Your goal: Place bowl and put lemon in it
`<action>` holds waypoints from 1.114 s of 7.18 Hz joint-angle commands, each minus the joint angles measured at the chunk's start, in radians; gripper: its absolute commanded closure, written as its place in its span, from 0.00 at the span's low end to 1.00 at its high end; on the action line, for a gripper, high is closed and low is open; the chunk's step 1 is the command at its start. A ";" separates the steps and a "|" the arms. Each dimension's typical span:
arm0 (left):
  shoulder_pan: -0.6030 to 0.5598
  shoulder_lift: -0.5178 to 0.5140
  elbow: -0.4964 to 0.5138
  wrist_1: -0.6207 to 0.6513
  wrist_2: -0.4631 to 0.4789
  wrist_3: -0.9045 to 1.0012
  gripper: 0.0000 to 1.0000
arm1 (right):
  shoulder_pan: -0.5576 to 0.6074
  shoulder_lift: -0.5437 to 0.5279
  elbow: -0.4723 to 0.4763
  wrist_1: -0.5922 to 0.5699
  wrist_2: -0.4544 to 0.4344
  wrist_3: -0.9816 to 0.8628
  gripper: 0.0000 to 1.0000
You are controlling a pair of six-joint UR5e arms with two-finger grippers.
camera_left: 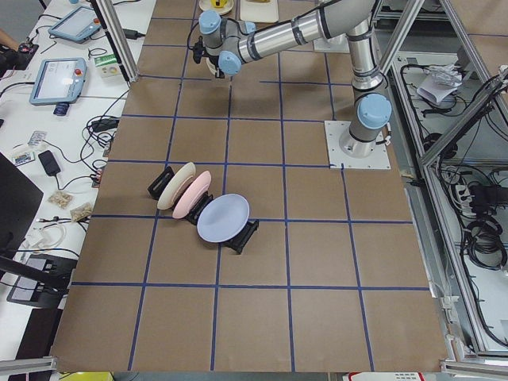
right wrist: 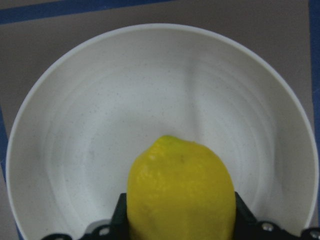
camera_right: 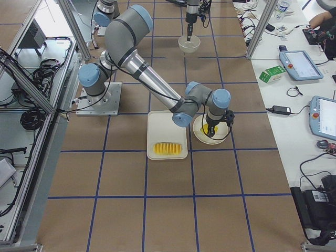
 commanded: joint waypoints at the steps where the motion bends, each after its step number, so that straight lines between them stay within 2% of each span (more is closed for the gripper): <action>1: -0.008 -0.009 -0.068 0.122 0.004 -0.003 1.00 | 0.006 -0.034 -0.002 0.035 -0.003 0.004 1.00; 4: 0.069 -0.020 -0.094 0.132 0.003 0.006 1.00 | 0.113 -0.178 -0.002 0.199 -0.006 0.015 1.00; 8: 0.051 -0.026 -0.110 0.136 -0.006 -0.058 1.00 | 0.317 -0.298 0.000 0.314 -0.002 0.219 1.00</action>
